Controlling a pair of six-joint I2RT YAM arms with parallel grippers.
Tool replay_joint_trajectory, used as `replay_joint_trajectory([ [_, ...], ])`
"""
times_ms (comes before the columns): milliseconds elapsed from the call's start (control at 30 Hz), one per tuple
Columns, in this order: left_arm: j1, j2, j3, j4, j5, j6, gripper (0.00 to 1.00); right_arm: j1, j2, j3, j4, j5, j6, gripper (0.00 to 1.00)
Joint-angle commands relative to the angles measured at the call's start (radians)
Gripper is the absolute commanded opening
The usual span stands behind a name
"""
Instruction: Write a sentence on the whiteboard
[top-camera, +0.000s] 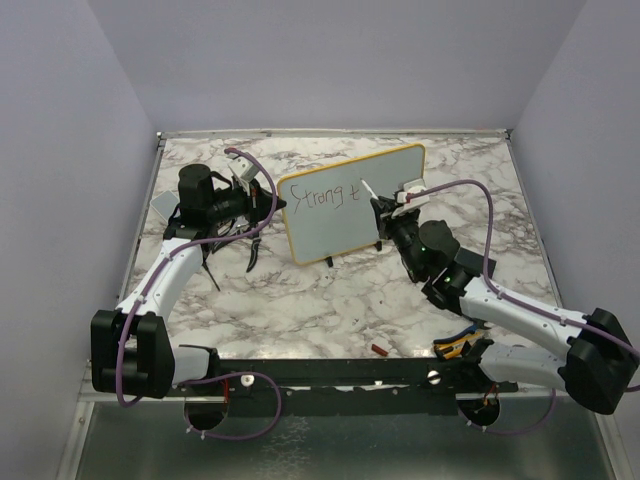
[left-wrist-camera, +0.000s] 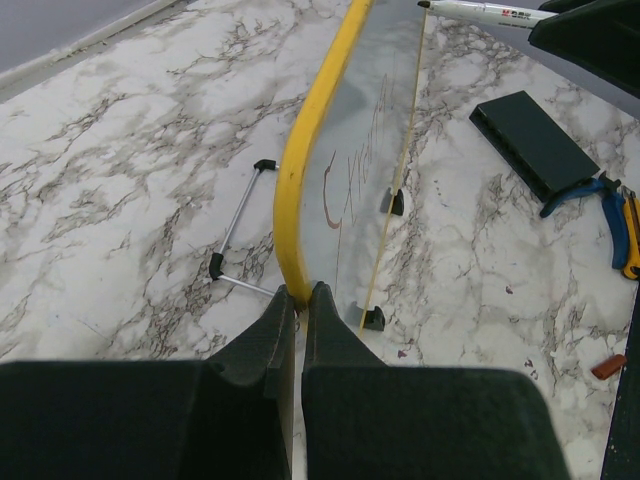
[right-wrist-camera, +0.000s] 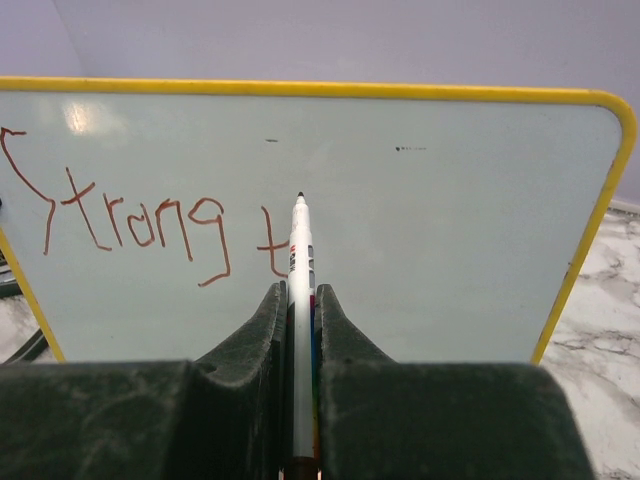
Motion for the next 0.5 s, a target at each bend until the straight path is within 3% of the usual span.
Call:
replay_joint_trajectory([
  [0, 0.002, -0.004, -0.020, -0.022, -0.047, 0.051, 0.00, -0.004, 0.041, 0.047, 0.059, 0.008, -0.037, 0.01],
  [467, 0.002, -0.003, -0.018, -0.022, -0.046, 0.052, 0.00, -0.005, 0.055, -0.007, 0.046, 0.045, -0.022, 0.01],
])
